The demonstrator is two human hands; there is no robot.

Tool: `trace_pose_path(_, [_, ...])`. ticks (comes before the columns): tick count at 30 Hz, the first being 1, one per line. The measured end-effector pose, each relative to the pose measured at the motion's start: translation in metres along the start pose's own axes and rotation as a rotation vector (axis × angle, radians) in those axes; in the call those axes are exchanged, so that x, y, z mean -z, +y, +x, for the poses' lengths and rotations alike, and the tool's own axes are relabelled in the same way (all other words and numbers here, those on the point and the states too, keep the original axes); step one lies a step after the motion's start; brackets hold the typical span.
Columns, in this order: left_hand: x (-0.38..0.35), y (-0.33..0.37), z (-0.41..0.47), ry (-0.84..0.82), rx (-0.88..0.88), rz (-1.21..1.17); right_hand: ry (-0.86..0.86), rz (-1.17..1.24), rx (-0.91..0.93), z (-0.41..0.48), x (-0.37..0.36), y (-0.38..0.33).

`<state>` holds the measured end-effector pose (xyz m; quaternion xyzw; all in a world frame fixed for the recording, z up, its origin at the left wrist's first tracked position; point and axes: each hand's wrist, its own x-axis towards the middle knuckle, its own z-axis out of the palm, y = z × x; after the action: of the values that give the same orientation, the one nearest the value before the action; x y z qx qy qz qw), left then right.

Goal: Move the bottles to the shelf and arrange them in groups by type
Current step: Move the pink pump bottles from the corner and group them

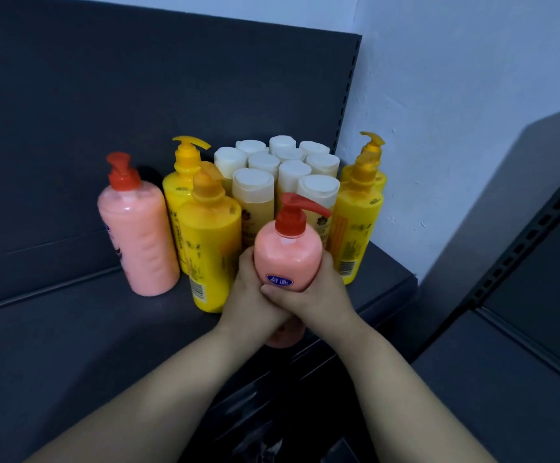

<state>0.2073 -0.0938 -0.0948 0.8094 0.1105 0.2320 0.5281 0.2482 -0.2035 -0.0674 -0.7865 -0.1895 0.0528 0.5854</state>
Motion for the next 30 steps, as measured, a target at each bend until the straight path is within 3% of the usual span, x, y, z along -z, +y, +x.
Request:
trace_pose_path(5, [0.030,0.010,-0.030,0.094,0.010,-0.018,-0.173,-0.027,0.041,-0.016,-0.006,-0.022])
trace_pose_path(11, [0.092,0.011,-0.052,0.117,-0.012,0.081,-0.259,-0.054,0.047,-0.038,-0.045,-0.064])
trace_pose_path(15, [0.160,0.011,-0.092,0.220,-0.025,0.037,-0.324,-0.040,0.115,-0.080,-0.102,-0.100])
trace_pose_path(21, [0.298,-0.004,-0.190,0.282,0.090,0.073,-0.412,0.023,0.128,-0.179,-0.224,-0.151])
trace_pose_path(30, [0.449,-0.026,-0.322,0.502,0.129,0.097,-0.689,0.097,0.142,-0.297,-0.369,-0.207])
